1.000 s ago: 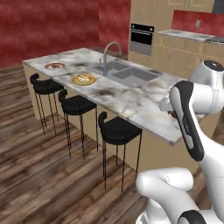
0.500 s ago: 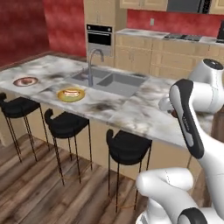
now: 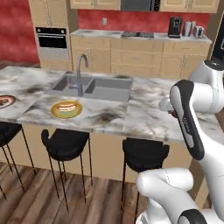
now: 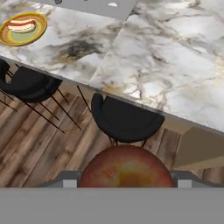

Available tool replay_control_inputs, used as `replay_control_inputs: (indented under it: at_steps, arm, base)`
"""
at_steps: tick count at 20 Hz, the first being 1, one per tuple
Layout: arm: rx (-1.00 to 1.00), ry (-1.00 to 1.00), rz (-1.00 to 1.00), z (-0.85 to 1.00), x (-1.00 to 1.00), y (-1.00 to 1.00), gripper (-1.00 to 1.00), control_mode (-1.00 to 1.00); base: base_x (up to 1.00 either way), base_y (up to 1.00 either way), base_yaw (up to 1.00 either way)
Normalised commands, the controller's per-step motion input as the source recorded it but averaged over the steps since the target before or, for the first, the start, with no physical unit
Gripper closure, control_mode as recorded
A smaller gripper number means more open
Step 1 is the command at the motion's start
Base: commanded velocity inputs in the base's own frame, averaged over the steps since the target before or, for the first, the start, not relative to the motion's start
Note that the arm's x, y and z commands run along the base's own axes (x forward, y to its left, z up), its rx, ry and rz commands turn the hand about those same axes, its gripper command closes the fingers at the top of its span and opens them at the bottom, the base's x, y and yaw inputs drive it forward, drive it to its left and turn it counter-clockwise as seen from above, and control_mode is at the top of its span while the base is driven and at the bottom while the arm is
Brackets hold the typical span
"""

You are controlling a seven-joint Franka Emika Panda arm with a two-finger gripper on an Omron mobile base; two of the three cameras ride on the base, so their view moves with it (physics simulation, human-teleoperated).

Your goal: Pick up the apple and peach from the fridge and place one fruit on each plate on the dining counter.

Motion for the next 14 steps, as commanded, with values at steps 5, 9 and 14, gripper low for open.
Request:
replay_control_inputs:
  at_steps: [5, 9, 14]
  arm:
    - [0.0, 0.0, 0.0, 0.0, 0.0, 0.0, 1.0, 1.0]
    - [0.0, 0.0, 0.0, 0.0, 0.0, 0.0, 1.0, 1.0]
    - [0.0, 0.0, 0.0, 0.0, 0.0, 0.0, 1.0, 1.0]
  base:
    - [0.23, 1.0, -0.35]
    - [0.12, 1.0, -0.27]
    - [0.27, 1.0, -0.38]
